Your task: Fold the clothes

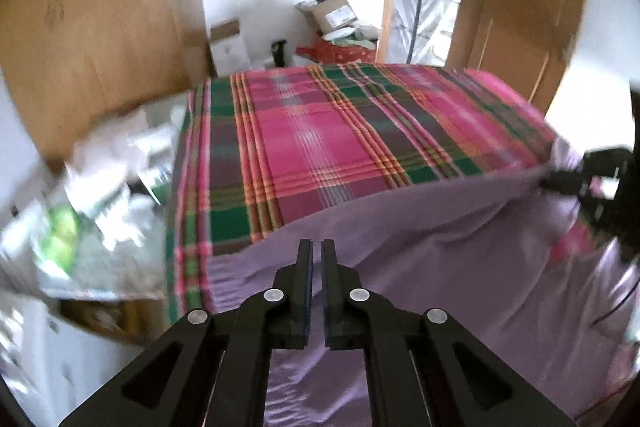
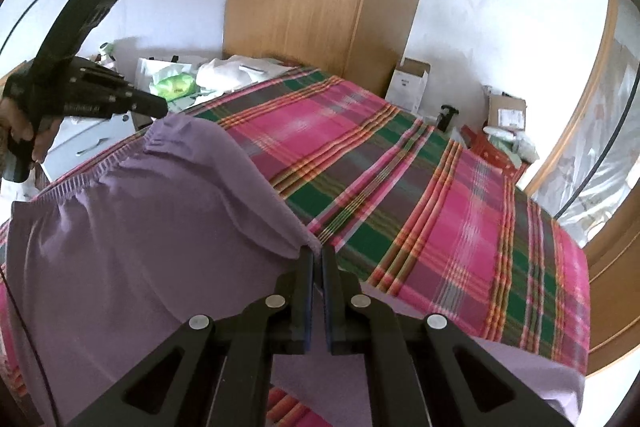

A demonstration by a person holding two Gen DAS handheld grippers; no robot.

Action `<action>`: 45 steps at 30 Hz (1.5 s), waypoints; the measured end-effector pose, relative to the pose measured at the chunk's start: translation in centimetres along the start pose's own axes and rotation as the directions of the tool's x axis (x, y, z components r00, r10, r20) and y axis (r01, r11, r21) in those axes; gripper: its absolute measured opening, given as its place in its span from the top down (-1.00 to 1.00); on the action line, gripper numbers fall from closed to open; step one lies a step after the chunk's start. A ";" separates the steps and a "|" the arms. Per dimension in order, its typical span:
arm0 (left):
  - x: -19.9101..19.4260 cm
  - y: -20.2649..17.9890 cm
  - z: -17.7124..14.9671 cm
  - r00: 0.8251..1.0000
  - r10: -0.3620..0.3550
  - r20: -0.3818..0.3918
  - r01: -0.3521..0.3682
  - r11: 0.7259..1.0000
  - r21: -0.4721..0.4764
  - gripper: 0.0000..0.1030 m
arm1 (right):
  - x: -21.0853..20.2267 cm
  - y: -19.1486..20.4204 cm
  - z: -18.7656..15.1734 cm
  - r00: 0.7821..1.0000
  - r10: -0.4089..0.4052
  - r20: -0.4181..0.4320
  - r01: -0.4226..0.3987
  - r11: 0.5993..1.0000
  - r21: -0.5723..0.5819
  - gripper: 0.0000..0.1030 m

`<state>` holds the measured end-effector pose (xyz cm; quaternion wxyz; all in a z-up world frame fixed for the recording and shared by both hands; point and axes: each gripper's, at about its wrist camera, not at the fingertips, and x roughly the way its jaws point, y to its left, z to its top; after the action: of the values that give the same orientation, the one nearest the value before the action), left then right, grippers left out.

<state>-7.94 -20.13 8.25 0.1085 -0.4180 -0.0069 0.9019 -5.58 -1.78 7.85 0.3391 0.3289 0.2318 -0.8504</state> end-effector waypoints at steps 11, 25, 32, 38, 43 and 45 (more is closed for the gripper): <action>3.0 2.6 1.1 0.999 0.004 -0.042 -0.005 1.000 -0.025 0.29 | 2.9 -0.4 -1.0 0.996 0.054 -0.076 -0.051 0.998 0.036 0.92; 7.2 2.7 0.0 0.986 -0.019 -0.163 0.039 0.992 0.122 0.29 | 4.9 -0.5 -0.9 0.987 0.124 -0.107 -0.120 0.992 0.042 0.86; 6.8 2.3 -0.6 0.985 -0.030 -0.171 0.059 0.985 0.164 0.29 | 6.8 1.1 1.1 0.981 0.161 -0.109 -0.164 0.986 -0.023 0.60; 6.0 2.6 -1.3 0.983 -0.058 -0.174 0.087 0.982 0.165 0.29 | 8.5 2.5 2.4 0.975 0.194 -0.113 -0.200 0.978 -0.051 0.65; 4.9 2.6 -1.5 0.987 -0.050 -0.155 0.076 0.983 0.170 0.29 | 7.3 3.1 1.9 0.976 0.210 -0.050 -0.214 0.972 -0.094 0.94; 4.3 2.6 -1.4 0.991 -0.031 -0.132 0.054 0.983 0.175 0.29 | 6.7 3.3 1.6 0.975 0.218 -0.038 -0.221 0.969 -0.114 0.94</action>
<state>-10.09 -21.94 3.87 0.1647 -0.4638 0.0718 0.8675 -7.52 -7.74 3.55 0.4471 0.3428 0.2478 -0.7882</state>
